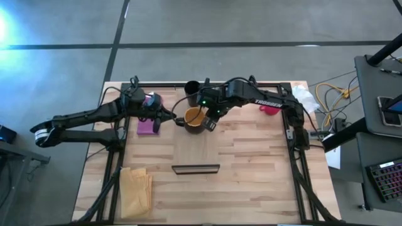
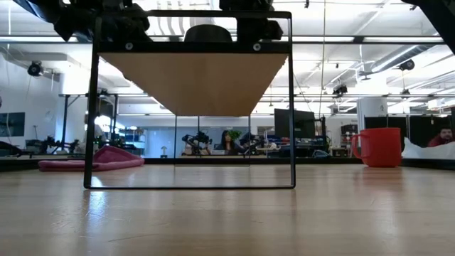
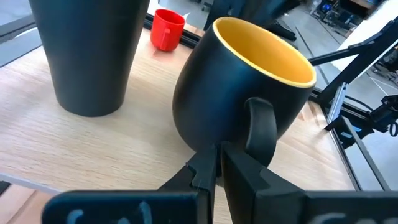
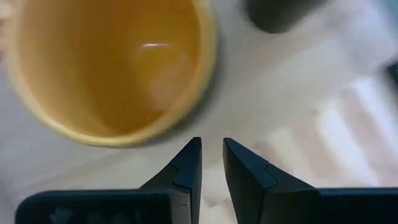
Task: Stack small to large cups/mugs on shelf
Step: Put the black mug on the shelf, then put the red mug on the shelf
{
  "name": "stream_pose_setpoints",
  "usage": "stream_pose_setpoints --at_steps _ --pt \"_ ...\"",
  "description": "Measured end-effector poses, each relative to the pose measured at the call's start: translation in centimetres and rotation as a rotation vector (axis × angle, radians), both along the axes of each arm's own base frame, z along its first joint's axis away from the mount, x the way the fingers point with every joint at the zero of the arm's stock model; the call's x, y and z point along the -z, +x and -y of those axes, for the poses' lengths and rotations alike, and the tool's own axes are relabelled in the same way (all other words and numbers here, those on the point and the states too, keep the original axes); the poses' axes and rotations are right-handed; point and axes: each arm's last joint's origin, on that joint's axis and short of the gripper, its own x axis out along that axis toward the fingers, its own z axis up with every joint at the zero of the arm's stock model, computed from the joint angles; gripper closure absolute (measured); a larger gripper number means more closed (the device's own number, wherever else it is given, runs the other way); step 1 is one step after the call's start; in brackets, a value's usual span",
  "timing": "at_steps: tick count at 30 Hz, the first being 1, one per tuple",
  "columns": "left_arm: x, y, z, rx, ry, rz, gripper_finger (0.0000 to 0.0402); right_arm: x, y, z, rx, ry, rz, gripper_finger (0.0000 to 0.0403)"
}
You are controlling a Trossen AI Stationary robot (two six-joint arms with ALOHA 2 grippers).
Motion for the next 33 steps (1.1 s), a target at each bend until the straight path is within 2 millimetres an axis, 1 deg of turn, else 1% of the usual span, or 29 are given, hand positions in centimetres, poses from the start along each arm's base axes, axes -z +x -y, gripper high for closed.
stream_pose_setpoints --at_steps 4,7,9,11,12,16,20,23,26,29,33 --pt "-0.1 -0.6 0.1 -0.031 0.031 -0.027 0.0391 -1.4 -2.0 0.4 0.07 -0.144 -0.05 0.0344" --pt "-0.4 -1.2 0.4 -0.04 0.034 -0.025 0.0391 -2.6 -3.8 1.1 0.162 -0.221 -0.079 0.0344" --pt "-0.8 -1.7 0.7 -0.021 0.033 0.004 0.0391 -3.1 -4.9 1.9 0.194 -0.17 -0.057 0.0344" --pt "-1.2 -2.2 0.9 -0.002 0.017 0.035 0.0391 -3.1 -6.0 2.6 0.22 -0.059 -0.049 0.0344" --pt "-1.4 -2.4 1.1 0.004 0.017 0.045 0.0391 -3.0 -6.6 2.9 0.237 -0.035 -0.062 0.0344" --pt "-1.8 -3.2 1.4 0.002 0.023 0.073 0.0392 -0.8 -9.4 4.4 0.317 -0.031 -0.175 0.0344" --pt "-2.0 -3.6 1.6 0.0 0.009 0.088 0.0391 2.1 -13.7 6.5 0.458 0.041 -0.286 0.0344" --pt "-2.0 -3.6 1.7 0.015 0.003 0.091 0.0391 3.9 -16.4 7.5 0.553 0.061 -0.311 0.0344" --pt "-1.9 -3.4 1.6 0.026 -0.005 0.083 0.0391 5.1 -18.8 8.1 0.62 0.075 -0.314 0.0344" --pt "-1.7 -3.1 1.5 0.028 -0.013 0.067 0.0391 6.7 -20.6 8.5 0.691 0.098 -0.354 0.0337" --pt "-1.3 -2.6 1.3 0.028 -0.025 0.041 0.0391 8.5 -21.8 8.7 0.739 0.114 -0.376 0.0302"
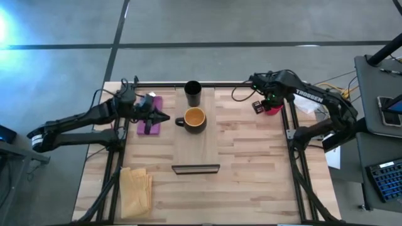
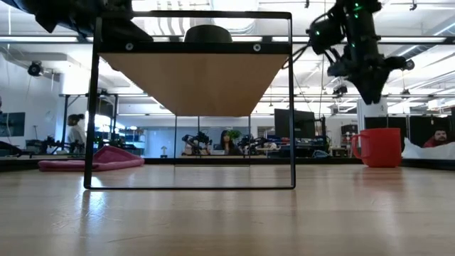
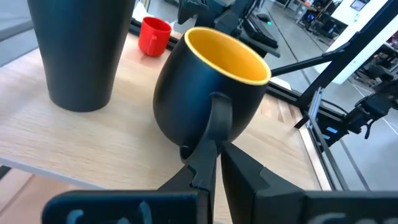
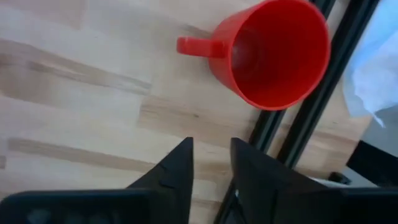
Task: Stack small to large cups/mugs on shelf
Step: Put the red mug on the shelf
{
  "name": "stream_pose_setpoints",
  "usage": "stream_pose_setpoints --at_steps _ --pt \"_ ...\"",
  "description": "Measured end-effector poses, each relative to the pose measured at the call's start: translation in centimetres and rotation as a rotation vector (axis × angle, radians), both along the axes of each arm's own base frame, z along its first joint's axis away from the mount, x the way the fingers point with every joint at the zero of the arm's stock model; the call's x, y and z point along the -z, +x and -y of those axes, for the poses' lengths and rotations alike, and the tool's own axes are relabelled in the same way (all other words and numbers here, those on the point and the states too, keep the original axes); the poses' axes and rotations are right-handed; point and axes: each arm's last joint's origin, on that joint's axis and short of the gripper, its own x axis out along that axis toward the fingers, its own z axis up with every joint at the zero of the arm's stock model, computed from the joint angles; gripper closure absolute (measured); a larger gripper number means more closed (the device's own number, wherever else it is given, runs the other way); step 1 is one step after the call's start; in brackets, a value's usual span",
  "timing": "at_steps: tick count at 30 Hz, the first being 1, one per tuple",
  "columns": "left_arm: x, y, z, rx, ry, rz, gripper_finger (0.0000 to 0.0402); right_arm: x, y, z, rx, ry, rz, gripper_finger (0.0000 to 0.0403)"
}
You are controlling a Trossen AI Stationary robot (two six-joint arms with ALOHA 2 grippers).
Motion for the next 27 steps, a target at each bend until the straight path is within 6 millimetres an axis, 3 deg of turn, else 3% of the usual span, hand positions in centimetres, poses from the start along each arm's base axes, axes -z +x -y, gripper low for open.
stream_pose_setpoints --at_steps 5,10,18,27 --pt "0.5 0.6 -0.3 0.003 -0.015 -0.033 0.0391 1.6 -0.2 0.4 0.015 -0.047 0.02 0.0256" --pt "1.0 1.1 -0.5 0.003 -0.028 -0.062 0.0391 3.5 -0.5 1.2 0.038 -0.073 0.005 0.0236" --pt "1.4 1.6 -0.7 -0.006 -0.061 -0.088 0.0391 5.8 -1.3 2.2 0.102 -0.117 -0.073 0.0232" --pt "1.7 2.0 -0.9 -0.021 -0.061 -0.102 0.0391 7.9 -1.6 1.9 0.106 -0.114 -0.075 0.0245"
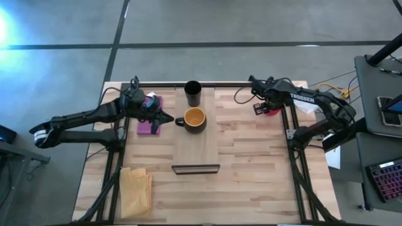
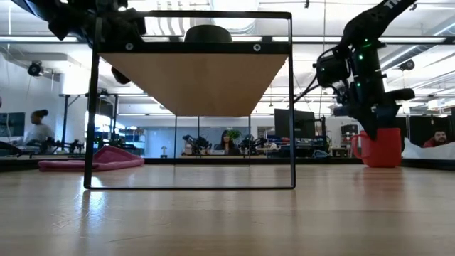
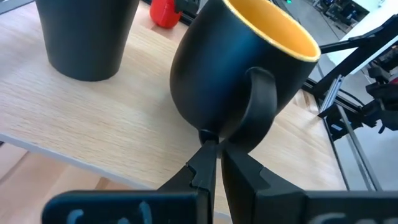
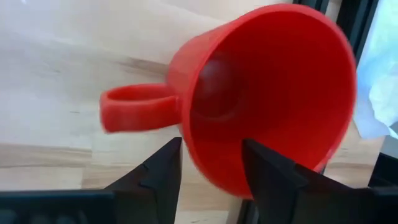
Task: Stack small to large cups/mugs on shelf
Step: Put the red mug on the shelf
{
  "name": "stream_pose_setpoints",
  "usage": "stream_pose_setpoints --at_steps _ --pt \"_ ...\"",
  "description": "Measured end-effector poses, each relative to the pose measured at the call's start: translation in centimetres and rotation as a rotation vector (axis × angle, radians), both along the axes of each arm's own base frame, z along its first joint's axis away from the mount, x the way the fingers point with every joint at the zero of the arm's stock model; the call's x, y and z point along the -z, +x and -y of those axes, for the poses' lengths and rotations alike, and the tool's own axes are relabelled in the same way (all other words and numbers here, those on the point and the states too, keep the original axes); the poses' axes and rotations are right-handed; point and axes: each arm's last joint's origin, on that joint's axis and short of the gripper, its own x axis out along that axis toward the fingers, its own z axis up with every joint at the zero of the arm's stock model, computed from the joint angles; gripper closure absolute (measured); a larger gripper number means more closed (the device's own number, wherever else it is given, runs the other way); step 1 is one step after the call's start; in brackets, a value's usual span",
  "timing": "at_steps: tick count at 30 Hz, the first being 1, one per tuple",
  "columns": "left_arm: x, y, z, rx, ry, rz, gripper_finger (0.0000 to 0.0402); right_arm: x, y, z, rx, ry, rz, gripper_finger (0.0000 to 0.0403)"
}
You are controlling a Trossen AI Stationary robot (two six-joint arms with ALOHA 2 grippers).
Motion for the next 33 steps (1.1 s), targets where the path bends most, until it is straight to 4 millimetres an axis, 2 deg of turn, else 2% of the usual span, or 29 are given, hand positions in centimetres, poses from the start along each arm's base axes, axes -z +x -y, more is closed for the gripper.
stream_pose_setpoints --at_steps 5,13,18,22,30,33 --pt "0.0 0.0 -0.1 -0.014 0.005 -0.005 0.0391 0.7 -0.3 -0.2 -0.006 0.009 -0.026 0.0278" --pt "-0.2 -0.2 0.0 -0.039 0.024 0.003 0.0391 0.9 -0.4 -0.2 -0.074 0.002 -0.058 0.0383" --pt "-0.2 -0.2 0.0 -0.039 0.026 0.006 0.0391 0.7 -0.1 -0.8 -0.085 0.087 -0.001 0.0392" --pt "-0.2 -0.2 0.0 -0.038 0.027 0.006 0.0391 -2.0 1.5 -2.4 -0.137 0.077 0.07 0.0393" --pt "-0.2 -0.2 0.0 -0.036 0.034 0.006 0.0391 -10.0 4.5 -7.4 -0.172 0.031 0.128 0.0394" --pt "-0.2 -0.2 0.0 -0.029 0.05 0.006 0.0391 -12.4 5.9 -9.4 -0.186 0.046 0.185 0.0394"
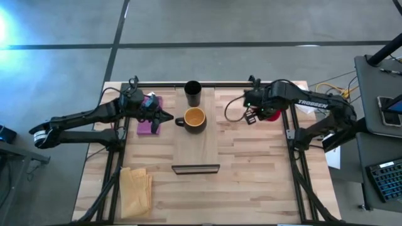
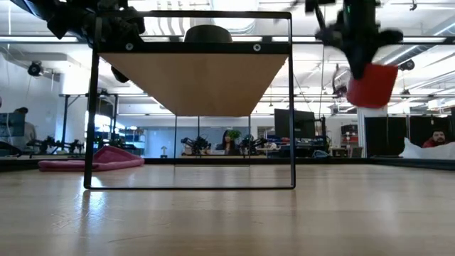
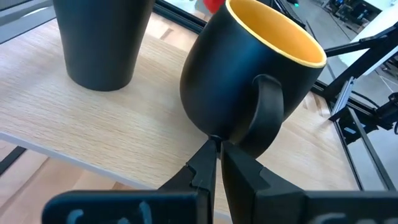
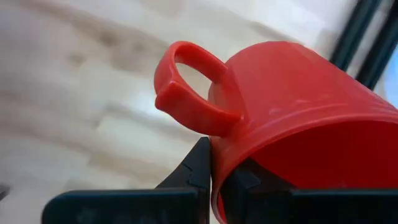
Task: Stack small to large cups/mugs on shelf
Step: Put the red mug on the shelf
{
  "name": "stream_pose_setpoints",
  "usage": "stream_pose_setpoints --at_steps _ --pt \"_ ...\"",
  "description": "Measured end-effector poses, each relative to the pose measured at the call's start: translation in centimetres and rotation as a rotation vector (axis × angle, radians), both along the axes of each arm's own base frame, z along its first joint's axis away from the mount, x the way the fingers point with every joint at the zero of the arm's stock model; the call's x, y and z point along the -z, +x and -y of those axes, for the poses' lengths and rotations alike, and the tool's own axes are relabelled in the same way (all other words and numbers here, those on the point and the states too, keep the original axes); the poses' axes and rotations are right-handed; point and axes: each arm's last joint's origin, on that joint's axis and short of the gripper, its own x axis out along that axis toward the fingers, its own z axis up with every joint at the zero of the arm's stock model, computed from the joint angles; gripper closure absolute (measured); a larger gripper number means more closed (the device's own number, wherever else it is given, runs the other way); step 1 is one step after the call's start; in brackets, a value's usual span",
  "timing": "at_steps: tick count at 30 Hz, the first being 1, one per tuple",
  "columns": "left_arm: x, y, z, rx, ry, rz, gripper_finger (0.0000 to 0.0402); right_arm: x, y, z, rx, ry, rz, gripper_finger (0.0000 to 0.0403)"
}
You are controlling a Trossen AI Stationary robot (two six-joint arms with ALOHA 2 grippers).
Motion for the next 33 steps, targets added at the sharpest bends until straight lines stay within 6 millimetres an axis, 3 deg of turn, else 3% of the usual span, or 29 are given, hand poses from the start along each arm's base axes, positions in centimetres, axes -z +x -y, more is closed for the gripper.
stream_pose_setpoints --at_steps 5,10,20,25,29,33 --pt "-0.2 0.0 0.0 0.003 0.003 0.008 0.0391 -2.6 3.2 -3.4 -0.066 0.009 0.053 0.0394" --pt "-1.5 -0.2 0.3 0.058 0.007 0.056 0.0391 -3.9 7.7 -6.4 -0.23 0.001 0.101 0.0394" --pt "-4.6 -1.8 1.2 0.13 0.045 0.079 0.0391 -5.4 14.7 -9.3 -0.362 -0.006 0.227 0.0394" --pt "-4.9 -3.1 1.7 0.145 0.066 0.046 0.0391 -5.8 16.4 -11.4 -0.379 0.064 0.3 0.0394" --pt "-5.0 -3.6 1.9 0.138 0.057 0.062 0.0391 -5.2 16.1 -13.2 -0.357 0.125 0.269 0.0394" --pt "-5.1 -3.7 2.1 0.124 0.004 0.074 0.0391 -5.8 16.0 -14.8 -0.4 0.138 0.323 0.0394"
